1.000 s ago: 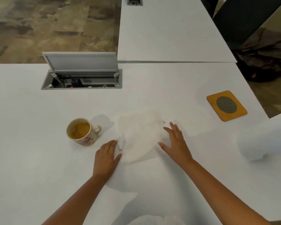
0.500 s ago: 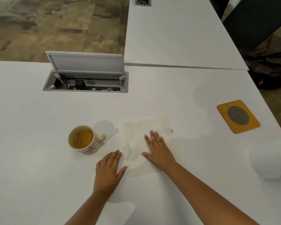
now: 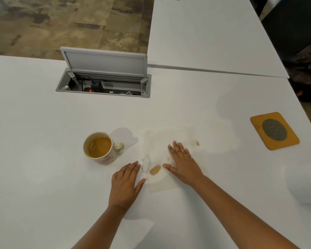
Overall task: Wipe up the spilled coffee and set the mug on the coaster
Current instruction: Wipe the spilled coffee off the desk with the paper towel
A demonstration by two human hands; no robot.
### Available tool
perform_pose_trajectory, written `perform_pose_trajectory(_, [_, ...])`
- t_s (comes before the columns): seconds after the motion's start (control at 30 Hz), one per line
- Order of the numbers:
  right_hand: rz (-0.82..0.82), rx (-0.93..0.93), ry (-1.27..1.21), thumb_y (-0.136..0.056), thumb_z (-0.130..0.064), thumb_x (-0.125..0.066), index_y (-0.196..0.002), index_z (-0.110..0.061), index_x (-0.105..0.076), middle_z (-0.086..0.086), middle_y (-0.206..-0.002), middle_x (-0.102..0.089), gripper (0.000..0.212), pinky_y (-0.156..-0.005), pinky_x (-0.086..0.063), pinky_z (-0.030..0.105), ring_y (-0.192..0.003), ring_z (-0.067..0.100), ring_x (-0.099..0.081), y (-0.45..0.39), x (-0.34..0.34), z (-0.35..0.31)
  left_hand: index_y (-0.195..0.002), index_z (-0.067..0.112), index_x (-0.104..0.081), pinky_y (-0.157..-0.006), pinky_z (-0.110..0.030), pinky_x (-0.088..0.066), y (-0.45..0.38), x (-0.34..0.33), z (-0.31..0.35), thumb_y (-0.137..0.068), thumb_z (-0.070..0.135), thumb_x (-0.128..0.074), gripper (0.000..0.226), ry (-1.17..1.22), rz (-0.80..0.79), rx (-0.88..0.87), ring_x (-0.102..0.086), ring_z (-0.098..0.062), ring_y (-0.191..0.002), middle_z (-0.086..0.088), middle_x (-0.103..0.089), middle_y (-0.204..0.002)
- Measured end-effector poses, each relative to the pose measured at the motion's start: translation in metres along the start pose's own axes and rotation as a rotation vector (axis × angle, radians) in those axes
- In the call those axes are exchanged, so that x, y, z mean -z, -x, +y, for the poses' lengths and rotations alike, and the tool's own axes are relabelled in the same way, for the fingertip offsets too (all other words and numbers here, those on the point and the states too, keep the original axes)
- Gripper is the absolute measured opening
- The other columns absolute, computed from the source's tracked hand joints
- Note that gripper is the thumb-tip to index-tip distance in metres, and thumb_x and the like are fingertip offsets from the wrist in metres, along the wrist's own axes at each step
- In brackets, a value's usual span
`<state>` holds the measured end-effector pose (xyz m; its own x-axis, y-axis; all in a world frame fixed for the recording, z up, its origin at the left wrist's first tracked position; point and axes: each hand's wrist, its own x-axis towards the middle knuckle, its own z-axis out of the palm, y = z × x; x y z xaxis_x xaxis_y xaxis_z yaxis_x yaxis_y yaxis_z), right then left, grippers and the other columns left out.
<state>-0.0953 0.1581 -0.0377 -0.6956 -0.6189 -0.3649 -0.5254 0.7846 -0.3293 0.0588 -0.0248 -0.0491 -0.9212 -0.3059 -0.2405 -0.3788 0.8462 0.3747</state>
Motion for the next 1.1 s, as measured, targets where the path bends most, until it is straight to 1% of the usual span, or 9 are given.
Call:
perform_pose_trajectory(0.17, [0.077,-0.044,-0.01,-0.098,-0.045,-0.026,-0.148,-0.017,-0.002,0.005,-0.158,0.005,0.062,-0.116,0.008,0.03,-0.146,0.018,0.008,-0.02,0.03,0.002,-0.138,0.023,-0.038,-0.112,-0.039,-0.021,0.001,0.002,0.002,-0.084,0.065,-0.006,0.075,0.024,0.011,-0.001,-0.035,-0.021,-0.134,0.003,-0.041,-0.144])
perform_pose_trajectory(0.27, [0.032,-0.115,0.034,-0.1,-0.04,-0.022,-0.148,-0.013,-0.002,0.009,-0.158,0.004,0.059,-0.117,0.005,0.034,-0.146,0.021,0.006,-0.03,0.036,0.003,-0.136,0.022,-0.041,-0.111,-0.04,-0.024,0.001,0.005,0.003,-0.085,0.064,0.0,0.078,0.038,0.014,-0.008,-0.038,-0.022,-0.132,0.002,-0.044,-0.143])
perform_pose_trajectory(0.4, [-0.042,-0.196,0.041,-0.099,-0.043,-0.022,-0.148,-0.012,0.001,0.011,-0.158,0.005,0.062,-0.118,0.004,0.036,-0.146,0.024,0.005,-0.036,0.032,0.001,-0.132,0.019,-0.047,-0.106,-0.041,-0.031,0.001,0.009,0.006,-0.088,0.058,0.001,0.076,0.037,0.015,-0.017,-0.044,-0.025,-0.128,-0.002,-0.05,-0.138])
perform_pose_trajectory(0.53, [-0.037,-0.226,0.078,-0.097,-0.048,-0.022,-0.147,-0.014,0.005,0.012,-0.157,0.007,0.067,-0.118,0.005,0.037,-0.146,0.025,0.005,-0.039,0.026,-0.002,-0.133,0.018,-0.047,-0.107,-0.041,-0.03,0.002,0.012,0.007,-0.088,0.056,0.006,0.079,0.021,-0.002,-0.026,-0.042,-0.025,-0.129,-0.002,-0.049,-0.139])
perform_pose_trajectory(0.6, [-0.03,-0.226,0.103,-0.097,-0.047,-0.023,-0.147,-0.013,0.005,0.012,-0.157,0.008,0.067,-0.117,0.005,0.037,-0.146,0.025,0.006,-0.038,0.024,-0.001,-0.13,0.015,-0.05,-0.104,-0.043,-0.034,0.002,0.014,0.009,-0.091,0.051,-0.001,0.072,0.025,0.008,-0.03,-0.046,-0.027,-0.126,-0.004,-0.052,-0.135])
perform_pose_trajectory(0.77, [-0.032,-0.22,0.114,-0.098,-0.045,-0.019,-0.147,-0.013,0.005,0.011,-0.158,0.008,0.063,-0.117,0.005,0.037,-0.146,0.024,0.007,-0.038,0.026,-0.001,-0.127,0.012,-0.053,-0.101,-0.046,-0.038,0.002,0.014,0.01,-0.092,0.025,-0.029,0.045,0.014,0.064,-0.034,-0.051,-0.031,-0.122,-0.008,-0.056,-0.131])
perform_pose_trajectory(0.93, [-0.048,-0.228,0.095,-0.099,-0.043,-0.018,-0.148,-0.014,0.003,0.01,-0.158,0.007,0.06,-0.118,0.005,0.038,-0.146,0.023,0.006,-0.034,0.027,-0.003,-0.129,0.011,-0.05,-0.104,-0.047,-0.034,0.005,0.011,0.009,-0.091,0.011,-0.045,0.039,0.024,0.074,-0.033,-0.047,-0.032,-0.125,-0.009,-0.053,-0.134])
perform_pose_trajectory(1.0, [-0.057,-0.227,0.085,-0.099,-0.043,-0.018,-0.148,-0.014,0.002,0.011,-0.158,0.007,0.06,-0.118,0.005,0.038,-0.146,0.024,0.006,-0.035,0.029,-0.003,-0.128,0.01,-0.052,-0.103,-0.048,-0.036,0.004,0.011,0.009,-0.091,0.012,-0.045,0.038,0.028,0.079,-0.035,-0.049,-0.033,-0.123,-0.01,-0.055,-0.132])
perform_pose_trajectory(1.1, [-0.063,-0.234,0.082,-0.098,-0.046,-0.022,-0.148,-0.014,0.0,0.013,-0.158,0.004,0.063,-0.118,0.005,0.039,-0.146,0.025,0.003,-0.036,0.035,-0.006,-0.126,0.01,-0.054,-0.1,-0.048,-0.039,0.004,0.014,0.011,-0.091,0.024,-0.03,0.045,0.022,0.078,-0.034,-0.051,-0.033,-0.121,-0.01,-0.057,-0.129])
